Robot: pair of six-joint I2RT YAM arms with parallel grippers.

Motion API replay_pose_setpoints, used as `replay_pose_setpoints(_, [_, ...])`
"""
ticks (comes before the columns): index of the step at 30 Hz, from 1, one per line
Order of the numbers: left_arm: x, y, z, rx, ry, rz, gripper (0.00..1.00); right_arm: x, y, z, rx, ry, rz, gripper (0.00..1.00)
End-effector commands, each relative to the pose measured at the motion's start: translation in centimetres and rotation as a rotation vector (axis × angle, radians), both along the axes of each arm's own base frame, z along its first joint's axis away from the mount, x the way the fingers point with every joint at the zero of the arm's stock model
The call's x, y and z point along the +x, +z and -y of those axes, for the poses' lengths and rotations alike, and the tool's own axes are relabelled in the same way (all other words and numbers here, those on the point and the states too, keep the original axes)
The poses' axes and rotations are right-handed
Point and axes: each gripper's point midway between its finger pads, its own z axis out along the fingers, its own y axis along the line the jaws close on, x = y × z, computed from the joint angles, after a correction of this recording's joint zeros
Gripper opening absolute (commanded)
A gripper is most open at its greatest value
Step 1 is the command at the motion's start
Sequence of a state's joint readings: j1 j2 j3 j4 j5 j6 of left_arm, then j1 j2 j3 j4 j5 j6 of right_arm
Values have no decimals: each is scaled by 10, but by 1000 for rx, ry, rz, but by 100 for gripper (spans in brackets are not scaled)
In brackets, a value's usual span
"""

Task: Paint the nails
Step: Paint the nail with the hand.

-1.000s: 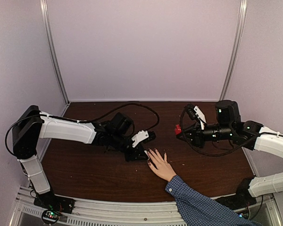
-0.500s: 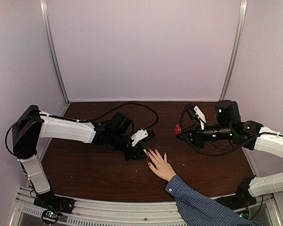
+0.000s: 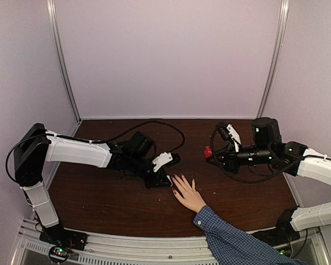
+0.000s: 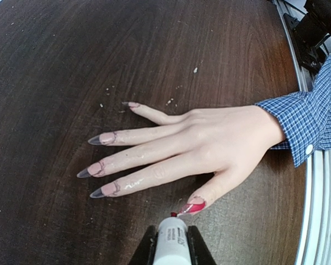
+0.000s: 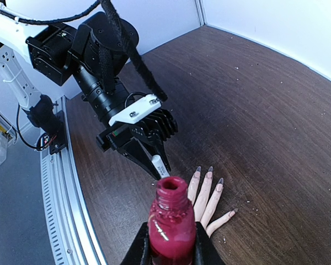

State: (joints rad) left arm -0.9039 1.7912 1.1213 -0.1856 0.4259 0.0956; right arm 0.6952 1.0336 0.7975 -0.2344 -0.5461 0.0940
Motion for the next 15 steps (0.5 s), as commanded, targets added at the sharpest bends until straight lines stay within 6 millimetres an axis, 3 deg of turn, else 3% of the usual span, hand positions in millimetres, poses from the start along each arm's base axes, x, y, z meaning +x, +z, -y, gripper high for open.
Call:
replay_pose_setpoints(1, [8,28,3,-55,13,50,0,2,6,-2,27,3,13,0])
replay_pose_setpoints(9, [17,64,-4,-104,67,123,0,2,8,-2,31,5,16,0])
replay_pose_setpoints(15, [6,81,-1,-142,7,113,0,2,8,-2,32,6,17,0])
